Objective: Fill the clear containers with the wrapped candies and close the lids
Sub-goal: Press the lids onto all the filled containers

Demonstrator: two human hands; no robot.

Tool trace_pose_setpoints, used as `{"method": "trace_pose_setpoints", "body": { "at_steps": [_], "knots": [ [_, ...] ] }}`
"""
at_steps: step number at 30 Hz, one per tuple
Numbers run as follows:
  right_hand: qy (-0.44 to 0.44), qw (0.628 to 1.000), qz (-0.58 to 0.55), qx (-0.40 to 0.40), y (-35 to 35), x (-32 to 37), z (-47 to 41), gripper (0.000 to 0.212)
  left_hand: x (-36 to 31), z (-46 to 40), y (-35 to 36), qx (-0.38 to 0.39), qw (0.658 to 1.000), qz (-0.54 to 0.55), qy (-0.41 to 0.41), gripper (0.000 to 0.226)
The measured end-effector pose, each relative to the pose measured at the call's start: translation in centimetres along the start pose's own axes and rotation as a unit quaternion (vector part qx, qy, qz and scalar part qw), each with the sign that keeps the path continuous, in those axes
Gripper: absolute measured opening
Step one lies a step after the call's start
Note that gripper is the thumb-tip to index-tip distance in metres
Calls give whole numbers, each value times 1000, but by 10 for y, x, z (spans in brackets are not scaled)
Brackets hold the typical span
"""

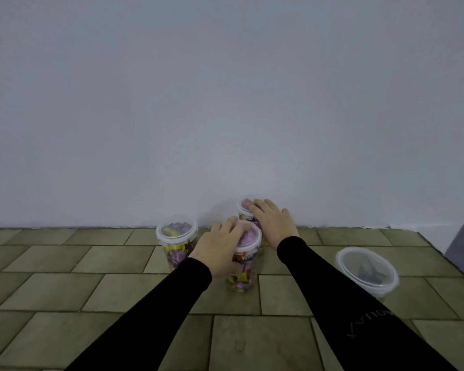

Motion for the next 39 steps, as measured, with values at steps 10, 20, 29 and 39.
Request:
{"method": "trace_pose_setpoints", "body": {
  "at_steps": [10, 20, 29, 39],
  "knots": [
    [77, 996, 49, 23, -3, -9, -7, 65, 11, -28, 13, -99, 984, -18, -147, 71],
    [123, 992, -12, -13, 7, -12, -38, 44, 33, -93, 19, -149, 970, 3, -195, 52],
    [140, 990, -11, -12, 12, -19, -48, 48, 44, -118, 26, -141, 971, 34, -188, 60],
    [171, 985, -19, 20, -24, -18, 18, 35, 46, -36, -5, -120, 942, 38, -312, 67]
  ]
}}
Point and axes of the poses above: each hand's wrist, its own z-axis away from the middle knuckle, its own y-axis out of the palm, x = y × z, the point moved 5 cm from there along -z, towards the middle knuckle, and after that the axes turned 1 degree about y, right-handed, at the moved point
